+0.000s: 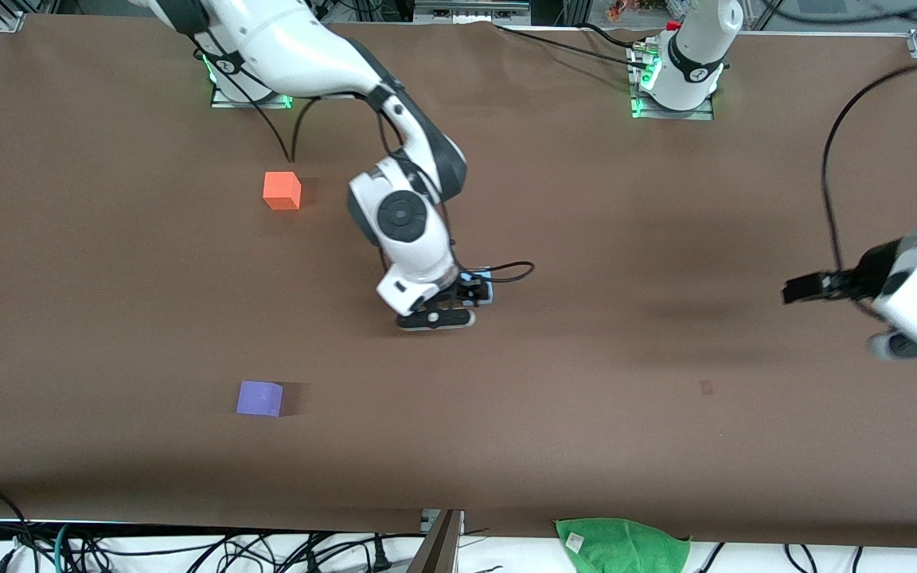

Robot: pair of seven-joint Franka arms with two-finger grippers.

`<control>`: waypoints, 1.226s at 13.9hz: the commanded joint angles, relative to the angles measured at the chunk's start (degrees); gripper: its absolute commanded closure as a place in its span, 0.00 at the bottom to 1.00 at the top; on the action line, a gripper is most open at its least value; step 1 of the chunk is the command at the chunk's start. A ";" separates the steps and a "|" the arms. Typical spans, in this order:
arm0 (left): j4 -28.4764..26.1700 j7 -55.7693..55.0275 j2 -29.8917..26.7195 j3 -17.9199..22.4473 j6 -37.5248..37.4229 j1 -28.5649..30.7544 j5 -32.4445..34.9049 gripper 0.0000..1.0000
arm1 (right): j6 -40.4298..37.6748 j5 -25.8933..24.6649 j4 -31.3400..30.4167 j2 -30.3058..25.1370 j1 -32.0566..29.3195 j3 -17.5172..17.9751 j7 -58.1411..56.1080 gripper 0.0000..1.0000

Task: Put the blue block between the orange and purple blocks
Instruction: 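Withdraw the left gripper while the right gripper moves over the cube, then lower the right gripper and close it on the blue cube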

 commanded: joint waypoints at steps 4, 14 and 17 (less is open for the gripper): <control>-17.27 0.39 -18.10 0.71 -2.26 -0.89 0.60 0.00 | -0.64 -0.03 2.83 1.77 1.99 -0.77 1.15 0.00; -26.98 4.00 -22.78 6.60 -1.91 -2.56 -1.96 0.00 | -0.64 -1.62 -1.30 1.50 4.72 -1.04 6.69 0.00; -27.33 4.08 -23.57 6.69 -2.35 -2.13 -1.95 0.00 | -0.64 -1.36 -1.92 1.59 4.72 -1.04 9.06 0.02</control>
